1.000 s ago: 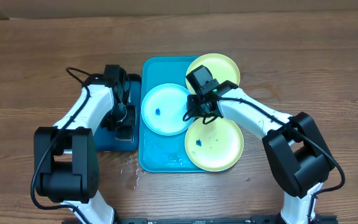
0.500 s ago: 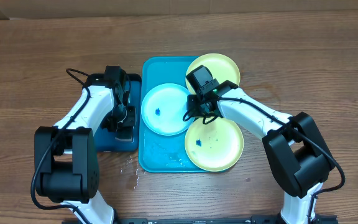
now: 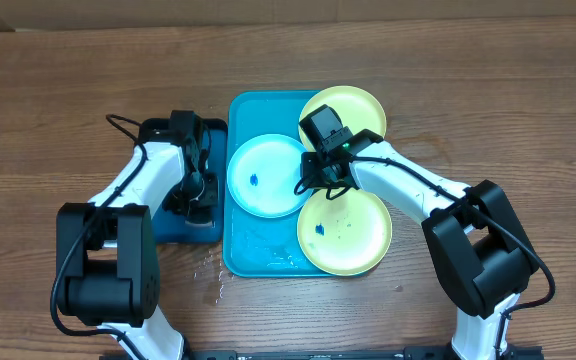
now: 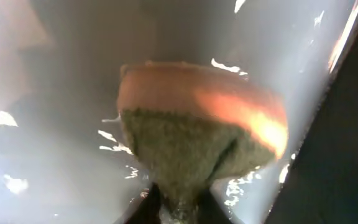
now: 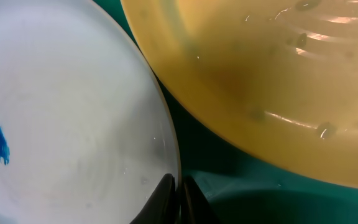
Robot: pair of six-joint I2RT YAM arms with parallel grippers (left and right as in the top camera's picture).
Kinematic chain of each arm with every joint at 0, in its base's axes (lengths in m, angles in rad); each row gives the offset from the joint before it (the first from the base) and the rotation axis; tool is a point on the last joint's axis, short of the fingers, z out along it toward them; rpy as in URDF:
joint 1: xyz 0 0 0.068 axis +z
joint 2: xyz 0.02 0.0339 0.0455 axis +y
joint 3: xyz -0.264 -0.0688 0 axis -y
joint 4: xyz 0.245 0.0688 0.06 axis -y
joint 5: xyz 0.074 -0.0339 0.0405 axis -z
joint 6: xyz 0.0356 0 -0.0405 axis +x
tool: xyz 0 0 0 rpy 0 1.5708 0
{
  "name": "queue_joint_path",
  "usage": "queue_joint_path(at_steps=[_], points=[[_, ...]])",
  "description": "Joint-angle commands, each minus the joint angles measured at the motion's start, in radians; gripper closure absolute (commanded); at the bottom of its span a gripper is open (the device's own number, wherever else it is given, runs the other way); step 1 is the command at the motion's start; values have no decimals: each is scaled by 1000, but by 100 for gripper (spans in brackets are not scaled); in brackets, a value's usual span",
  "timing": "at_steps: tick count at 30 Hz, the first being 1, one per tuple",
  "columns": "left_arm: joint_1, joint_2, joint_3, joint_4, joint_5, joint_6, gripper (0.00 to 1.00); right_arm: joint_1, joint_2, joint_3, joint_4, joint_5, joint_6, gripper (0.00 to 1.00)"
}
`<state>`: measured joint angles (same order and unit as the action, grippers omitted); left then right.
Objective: Clean dirty plates on tray and stack at the side
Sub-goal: 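Grasp the green-orange sponge in the black tray with the left gripper, then dip and rub the held sponge in the black tray's water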
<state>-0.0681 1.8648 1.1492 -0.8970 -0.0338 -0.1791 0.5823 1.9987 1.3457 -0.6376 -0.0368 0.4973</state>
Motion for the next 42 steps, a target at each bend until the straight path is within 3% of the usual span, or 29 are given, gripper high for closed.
queue_joint_path(at_steps=[1,8,17,25,29,32,34,36,42], points=[[3,11,-23,-3,3,-8,96,1,7,0,4,10,0,93],[61,-10,65,-21,14,-8,96,1,7,0,4,10,0,93],[179,-99,144,-15,192,43,96,1,7,0,5,6,1,92],[163,-112,142,-16,192,68,96,0,6,0,5,-7,1,93],[152,-111,142,-14,191,68,96,0,6,0,6,-9,1,80],[152,-111,142,-15,187,67,96,0,6,0,8,-9,5,79],[152,-111,142,-15,187,68,96,0,6,3,5,-10,4,80],[152,-111,142,-14,187,68,96,0,6,5,3,-13,4,96],[152,-111,142,-14,188,67,96,-6,5,12,-3,-32,4,96]])
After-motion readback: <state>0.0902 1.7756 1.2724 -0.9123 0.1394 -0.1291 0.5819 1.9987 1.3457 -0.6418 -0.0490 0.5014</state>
